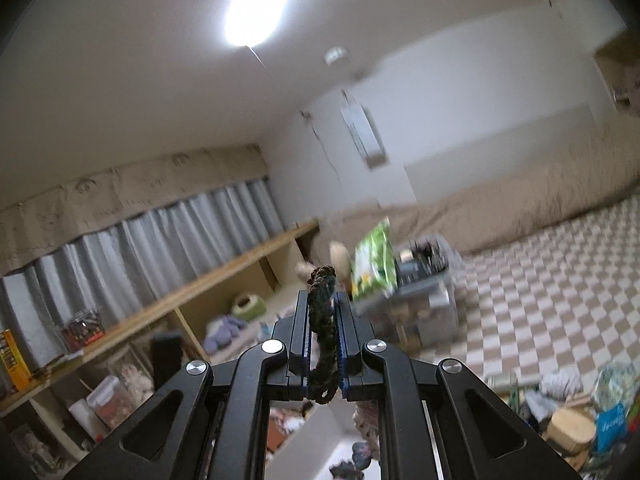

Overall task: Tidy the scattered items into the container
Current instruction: 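Open the right tool over the box to drop the pink knitted item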

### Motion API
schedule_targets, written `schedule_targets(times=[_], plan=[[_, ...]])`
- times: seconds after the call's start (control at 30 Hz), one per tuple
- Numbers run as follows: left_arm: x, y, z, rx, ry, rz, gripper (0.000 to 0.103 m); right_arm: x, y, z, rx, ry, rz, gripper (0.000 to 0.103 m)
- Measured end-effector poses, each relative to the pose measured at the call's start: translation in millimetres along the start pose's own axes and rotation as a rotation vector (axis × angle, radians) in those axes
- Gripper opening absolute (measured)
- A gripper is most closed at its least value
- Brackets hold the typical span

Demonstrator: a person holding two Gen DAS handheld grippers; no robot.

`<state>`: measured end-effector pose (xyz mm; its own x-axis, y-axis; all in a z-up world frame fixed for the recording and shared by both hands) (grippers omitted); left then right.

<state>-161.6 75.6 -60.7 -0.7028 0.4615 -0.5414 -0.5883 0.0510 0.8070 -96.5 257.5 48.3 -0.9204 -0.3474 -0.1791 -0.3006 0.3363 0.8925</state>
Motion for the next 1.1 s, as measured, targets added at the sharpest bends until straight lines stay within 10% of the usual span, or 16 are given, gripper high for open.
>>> schedule_targets(times=[0.7,0.93,0.97,1.07,1.1], plan=[[24,-52,-7,-0.128,-0.088,-0.102,0.008,98,-168,46,0.072,-0.094,-0.599,0.012],[31,-65,-1,-0.106,-0.093,-0.139,0.008,87,-161,64,0.135,-0.119,-0.560,0.012],[33,-68,1,-0.099,-0.093,-0.148,0.008,83,-154,64,0.168,-0.098,-0.537,0.019],[37,-74,5,-0.085,-0.089,-0.164,0.008,73,-132,67,0.203,-0.078,-0.471,0.103],[38,-75,5,-0.084,-0.088,-0.168,0.008,72,-129,65,0.196,-0.072,-0.460,0.103]])
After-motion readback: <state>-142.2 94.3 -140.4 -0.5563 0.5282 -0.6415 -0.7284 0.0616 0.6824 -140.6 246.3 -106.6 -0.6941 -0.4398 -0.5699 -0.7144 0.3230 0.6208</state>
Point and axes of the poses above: each gripper's, at about its wrist camera, not at the fingertips, and x roughly the way its jaws point, z to its right, y to its top, the point moved 10 cm from there along x, roughly the way its jaws point, and after that the axes turned 3 degrees about -y, right-handed, at the moved point
